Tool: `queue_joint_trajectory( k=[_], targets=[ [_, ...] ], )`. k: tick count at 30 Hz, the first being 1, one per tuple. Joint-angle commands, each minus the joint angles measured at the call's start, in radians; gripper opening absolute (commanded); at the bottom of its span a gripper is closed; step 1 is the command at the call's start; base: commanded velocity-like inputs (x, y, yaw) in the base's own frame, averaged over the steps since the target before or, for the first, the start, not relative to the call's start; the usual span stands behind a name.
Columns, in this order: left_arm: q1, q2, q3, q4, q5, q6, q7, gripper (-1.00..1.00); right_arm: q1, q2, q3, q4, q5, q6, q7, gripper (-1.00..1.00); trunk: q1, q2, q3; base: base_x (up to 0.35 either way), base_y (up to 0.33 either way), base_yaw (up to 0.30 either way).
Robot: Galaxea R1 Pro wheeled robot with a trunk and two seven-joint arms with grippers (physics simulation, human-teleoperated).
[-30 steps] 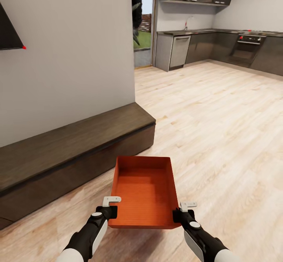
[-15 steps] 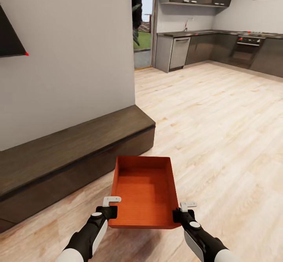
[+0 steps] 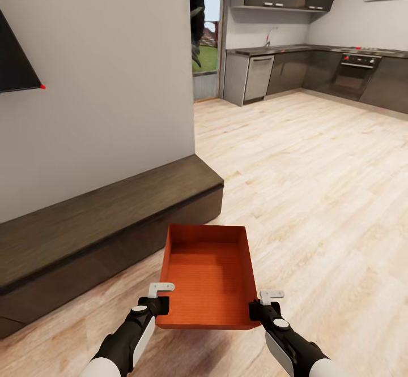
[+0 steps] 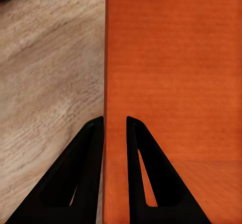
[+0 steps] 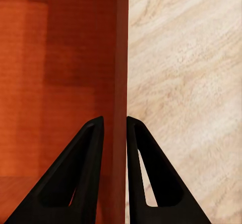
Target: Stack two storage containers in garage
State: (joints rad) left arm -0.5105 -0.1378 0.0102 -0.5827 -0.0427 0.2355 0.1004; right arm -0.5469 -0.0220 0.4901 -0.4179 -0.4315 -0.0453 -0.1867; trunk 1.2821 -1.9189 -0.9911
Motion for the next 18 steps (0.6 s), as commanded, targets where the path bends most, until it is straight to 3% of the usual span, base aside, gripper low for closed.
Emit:
queue_joint_trajectory(
  k=[1,18],
  targets=[
    [0.000,0.001,-0.001,0.001,0.017,0.005,-0.041,-1.00,-0.001,-0.019,0.021,-0.004,-0.003,-0.039,0.010,-1.00,-0.004,0.007,0.002,0.000,0.000,0.000],
    [0.000,0.001,0.000,0.002,0.017,0.005,-0.041,-1.00,-0.001,-0.019,0.020,-0.004,-0.003,-0.039,0.011,-1.00,-0.069,0.126,0.056,0.000,0.000,0.000]
  ],
)
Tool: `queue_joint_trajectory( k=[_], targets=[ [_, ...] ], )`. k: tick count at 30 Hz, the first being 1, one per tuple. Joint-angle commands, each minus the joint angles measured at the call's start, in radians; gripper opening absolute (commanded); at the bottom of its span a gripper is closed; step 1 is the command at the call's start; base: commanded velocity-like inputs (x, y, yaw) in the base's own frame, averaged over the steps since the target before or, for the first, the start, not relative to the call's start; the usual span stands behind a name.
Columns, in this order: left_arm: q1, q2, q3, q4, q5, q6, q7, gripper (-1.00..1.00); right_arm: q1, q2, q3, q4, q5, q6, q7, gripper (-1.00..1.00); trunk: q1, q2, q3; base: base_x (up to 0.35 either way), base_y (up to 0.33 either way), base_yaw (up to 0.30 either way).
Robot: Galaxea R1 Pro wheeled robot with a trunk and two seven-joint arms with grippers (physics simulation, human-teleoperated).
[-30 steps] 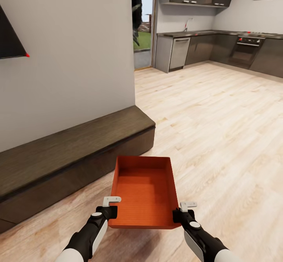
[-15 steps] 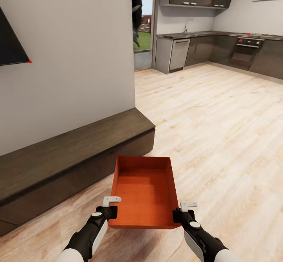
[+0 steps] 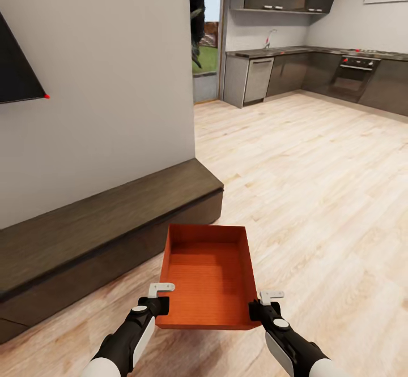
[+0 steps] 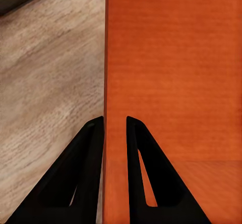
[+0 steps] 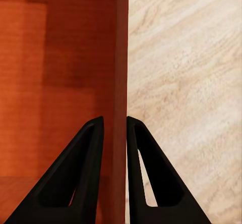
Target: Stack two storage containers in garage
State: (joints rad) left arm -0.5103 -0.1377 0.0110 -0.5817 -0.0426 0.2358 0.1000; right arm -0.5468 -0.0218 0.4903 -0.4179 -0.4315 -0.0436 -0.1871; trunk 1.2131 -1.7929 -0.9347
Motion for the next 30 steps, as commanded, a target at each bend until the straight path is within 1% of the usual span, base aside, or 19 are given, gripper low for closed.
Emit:
queue_joint_trajectory(
  k=[1,30],
  targets=[
    [0.000,0.001,-0.001,0.002,0.017,0.005,-0.040,-1.00,-0.001,-0.020,0.020,-0.004,-0.003,-0.041,0.012,-1.00,-0.004,0.007,0.002,0.000,0.000,0.000],
    [0.000,0.001,0.000,0.002,0.017,0.005,-0.041,-1.00,-0.001,-0.018,0.024,-0.004,-0.003,-0.041,0.011,-1.00,-0.115,0.210,0.093,0.000,0.000,0.000]
  ],
)
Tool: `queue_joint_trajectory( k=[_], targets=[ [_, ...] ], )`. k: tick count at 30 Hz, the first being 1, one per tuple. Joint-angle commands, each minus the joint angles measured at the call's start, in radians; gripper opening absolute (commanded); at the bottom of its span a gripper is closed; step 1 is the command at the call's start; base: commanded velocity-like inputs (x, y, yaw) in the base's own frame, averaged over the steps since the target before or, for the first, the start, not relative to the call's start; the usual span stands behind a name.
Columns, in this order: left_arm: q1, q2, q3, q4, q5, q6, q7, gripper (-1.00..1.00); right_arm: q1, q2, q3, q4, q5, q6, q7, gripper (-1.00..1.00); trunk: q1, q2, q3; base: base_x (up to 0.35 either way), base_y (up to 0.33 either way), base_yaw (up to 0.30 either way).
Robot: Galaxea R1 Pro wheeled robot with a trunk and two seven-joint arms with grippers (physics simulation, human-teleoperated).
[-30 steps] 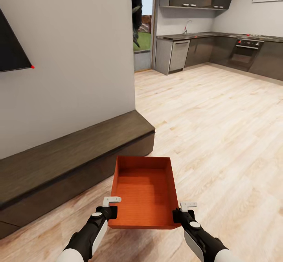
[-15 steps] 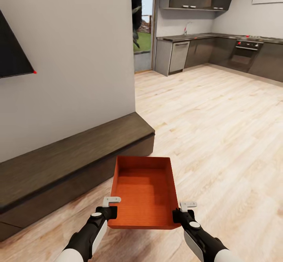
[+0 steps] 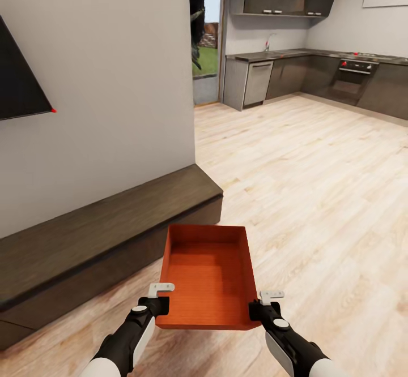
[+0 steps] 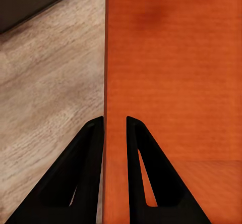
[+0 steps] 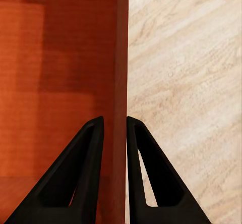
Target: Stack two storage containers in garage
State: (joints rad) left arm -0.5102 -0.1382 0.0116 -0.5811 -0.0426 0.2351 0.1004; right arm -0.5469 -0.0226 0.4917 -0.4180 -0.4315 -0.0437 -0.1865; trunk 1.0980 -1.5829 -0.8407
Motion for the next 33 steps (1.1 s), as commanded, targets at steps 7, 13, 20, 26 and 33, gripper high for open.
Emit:
queue_joint_trajectory(
  k=[7,13,20,26,33],
  targets=[
    [0.000,0.001,-0.001,0.001,0.017,0.006,-0.042,-1.00,-0.001,-0.017,0.023,-0.004,-0.003,-0.041,0.011,-1.00,-0.027,0.049,0.021,0.000,0.000,0.000],
    [-0.001,0.000,-0.002,0.000,0.017,0.006,-0.041,-1.00,-0.001,-0.018,0.023,-0.004,-0.003,-0.041,0.011,-1.00,-0.050,0.091,0.040,0.000,0.000,0.000],
    [0.000,-0.004,-0.002,0.000,0.017,0.006,-0.041,-1.00,-0.001,-0.019,0.022,-0.004,-0.003,-0.041,0.011,-1.00,-0.077,0.140,0.062,0.000,0.000,0.000],
    [-0.001,-0.005,-0.002,0.000,0.017,0.006,-0.041,-1.00,-0.001,-0.019,0.022,-0.004,-0.002,-0.040,0.011,-1.00,-0.100,0.182,0.081,0.000,0.000,0.000],
    [-0.001,-0.006,-0.002,0.000,0.017,0.006,-0.041,-1.00,-0.001,-0.019,0.022,-0.004,-0.001,-0.039,0.011,-1.00,-0.127,0.231,0.103,0.000,0.000,0.000]
  ],
)
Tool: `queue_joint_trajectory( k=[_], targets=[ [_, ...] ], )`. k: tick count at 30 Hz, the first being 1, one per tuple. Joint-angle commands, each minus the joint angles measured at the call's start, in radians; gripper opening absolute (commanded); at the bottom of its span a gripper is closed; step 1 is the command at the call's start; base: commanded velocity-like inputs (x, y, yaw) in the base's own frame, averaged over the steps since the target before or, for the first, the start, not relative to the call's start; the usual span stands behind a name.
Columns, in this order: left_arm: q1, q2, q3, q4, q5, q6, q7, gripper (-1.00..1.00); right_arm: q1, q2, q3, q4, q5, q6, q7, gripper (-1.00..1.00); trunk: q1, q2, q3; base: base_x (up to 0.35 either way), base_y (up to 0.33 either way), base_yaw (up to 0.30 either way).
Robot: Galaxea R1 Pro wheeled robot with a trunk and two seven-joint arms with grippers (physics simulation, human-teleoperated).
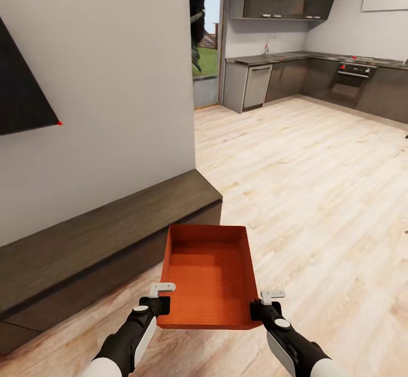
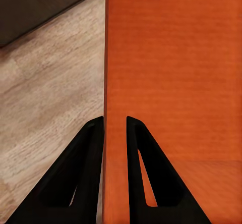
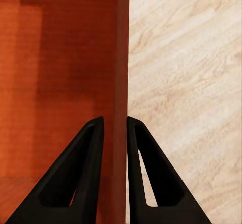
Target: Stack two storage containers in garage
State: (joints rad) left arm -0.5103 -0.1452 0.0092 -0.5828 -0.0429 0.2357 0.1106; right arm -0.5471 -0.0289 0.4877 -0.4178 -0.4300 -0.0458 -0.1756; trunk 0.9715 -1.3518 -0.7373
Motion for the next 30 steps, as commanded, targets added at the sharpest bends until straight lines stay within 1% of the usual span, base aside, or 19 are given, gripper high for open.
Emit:
queue_joint_trajectory(
  k=[1,30],
  targets=[
    [-0.001,0.001,0.000,0.001,0.017,0.005,-0.052,-1.00,-0.001,-0.013,0.026,-0.004,-0.003,-0.036,0.000,-1.00,-0.004,0.007,0.002,0.000,0.000,0.000],
    [0.000,0.003,0.001,0.003,0.017,0.005,-0.051,-1.00,-0.001,-0.013,0.028,-0.004,-0.002,-0.034,0.000,-1.00,-0.115,0.210,0.093,0.000,0.000,0.000]
  ],
)
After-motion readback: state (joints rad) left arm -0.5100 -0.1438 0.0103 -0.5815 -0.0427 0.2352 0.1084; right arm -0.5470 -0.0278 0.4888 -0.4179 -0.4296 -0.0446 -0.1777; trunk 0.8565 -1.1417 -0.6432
